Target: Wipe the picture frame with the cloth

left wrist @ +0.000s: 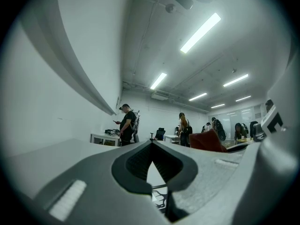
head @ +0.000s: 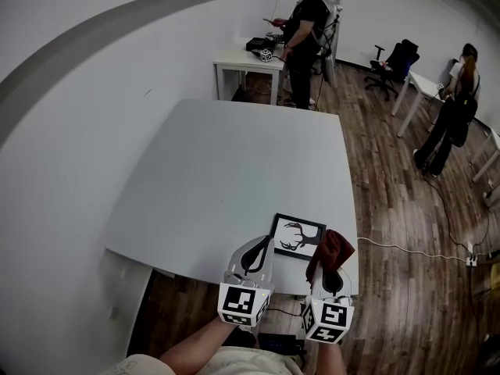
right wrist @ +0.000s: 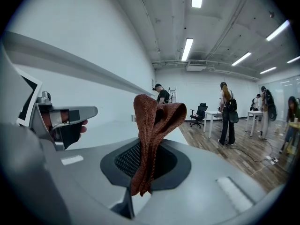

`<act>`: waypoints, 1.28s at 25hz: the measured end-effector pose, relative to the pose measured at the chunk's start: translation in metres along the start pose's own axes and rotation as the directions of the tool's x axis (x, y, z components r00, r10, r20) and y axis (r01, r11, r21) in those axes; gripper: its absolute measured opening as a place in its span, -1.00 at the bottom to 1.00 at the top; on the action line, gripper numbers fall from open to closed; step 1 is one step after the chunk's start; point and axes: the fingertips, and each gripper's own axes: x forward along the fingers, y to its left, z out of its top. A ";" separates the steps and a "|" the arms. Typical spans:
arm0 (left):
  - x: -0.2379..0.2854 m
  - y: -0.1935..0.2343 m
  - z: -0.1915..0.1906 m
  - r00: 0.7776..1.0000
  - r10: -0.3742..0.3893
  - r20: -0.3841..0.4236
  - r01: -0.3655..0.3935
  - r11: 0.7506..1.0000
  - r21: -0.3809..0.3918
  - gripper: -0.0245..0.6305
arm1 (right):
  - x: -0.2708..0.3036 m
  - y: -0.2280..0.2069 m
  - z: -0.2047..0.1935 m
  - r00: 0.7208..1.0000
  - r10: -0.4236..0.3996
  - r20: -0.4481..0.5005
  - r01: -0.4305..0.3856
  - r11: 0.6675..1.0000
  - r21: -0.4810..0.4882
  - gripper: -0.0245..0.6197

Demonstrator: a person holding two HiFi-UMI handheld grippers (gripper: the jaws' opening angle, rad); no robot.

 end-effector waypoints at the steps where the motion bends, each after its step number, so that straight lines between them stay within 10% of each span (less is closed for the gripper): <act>1: 0.005 0.005 0.000 1.000 -0.004 0.000 0.004 1.000 -0.004 -0.92 | 0.007 0.002 0.001 1.000 -0.005 -0.003 0.005 1.000 0.000 -0.74; 32: 0.116 0.002 -0.022 0.999 -0.043 0.027 0.042 0.999 0.021 -0.92 | 0.108 -0.064 -0.011 0.994 0.002 -0.106 0.004 0.998 0.063 -0.74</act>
